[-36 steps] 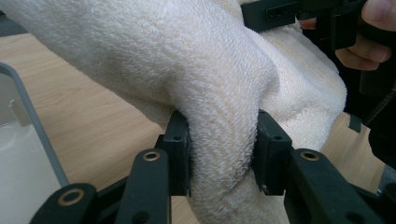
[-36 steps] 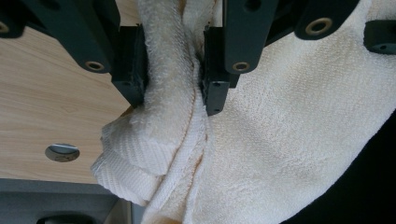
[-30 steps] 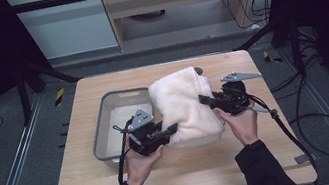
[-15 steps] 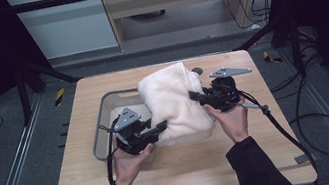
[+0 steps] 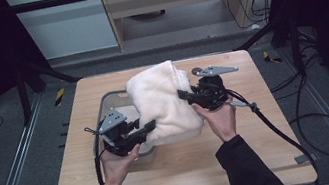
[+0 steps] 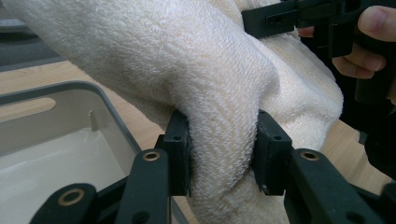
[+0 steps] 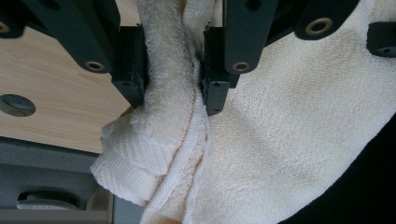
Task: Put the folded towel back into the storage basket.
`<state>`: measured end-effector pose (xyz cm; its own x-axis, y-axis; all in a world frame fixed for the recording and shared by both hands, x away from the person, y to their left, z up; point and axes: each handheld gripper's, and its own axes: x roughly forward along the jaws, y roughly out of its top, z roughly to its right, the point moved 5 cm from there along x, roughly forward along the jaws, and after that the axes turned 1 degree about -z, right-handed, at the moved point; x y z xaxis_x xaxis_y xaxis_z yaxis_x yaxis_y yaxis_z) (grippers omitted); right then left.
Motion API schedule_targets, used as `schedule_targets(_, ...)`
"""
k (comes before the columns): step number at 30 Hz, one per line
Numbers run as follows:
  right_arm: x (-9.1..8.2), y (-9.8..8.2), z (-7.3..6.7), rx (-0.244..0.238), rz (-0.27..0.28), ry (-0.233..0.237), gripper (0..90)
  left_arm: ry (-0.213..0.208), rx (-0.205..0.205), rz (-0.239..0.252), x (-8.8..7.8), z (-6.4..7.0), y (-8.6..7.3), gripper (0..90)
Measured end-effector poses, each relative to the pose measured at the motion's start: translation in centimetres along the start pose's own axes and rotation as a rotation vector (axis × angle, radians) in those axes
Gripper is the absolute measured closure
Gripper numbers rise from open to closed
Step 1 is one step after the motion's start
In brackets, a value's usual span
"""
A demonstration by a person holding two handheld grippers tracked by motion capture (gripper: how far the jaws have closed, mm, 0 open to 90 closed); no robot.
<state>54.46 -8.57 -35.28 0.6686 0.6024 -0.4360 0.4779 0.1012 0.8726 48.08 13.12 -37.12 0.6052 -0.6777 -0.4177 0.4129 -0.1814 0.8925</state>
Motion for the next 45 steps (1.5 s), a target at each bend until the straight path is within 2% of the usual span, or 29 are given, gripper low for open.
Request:
schedule_targets(11,1.5,0.6,-1.3,-0.005,0.006,0.006,66.7,0.018,-0.017,0.015,-1.2,-1.5,-0.2,62.4)
schedule_targets(18,2.6,1.0,-2.4,-0.032,-0.001,0.005,66.6,0.029,-0.035,0.021,-2.0,-2.7,-0.5,62.4)
schedule_targets(28,4.0,1.4,-3.6,-0.038,-0.002,0.009,66.6,0.045,-0.053,0.028,-2.9,-3.8,-0.8,62.4)
schedule_targets(45,6.5,1.9,-5.8,-0.042,0.006,0.015,66.6,0.097,-0.079,0.024,-4.6,-6.4,-1.3,62.4)
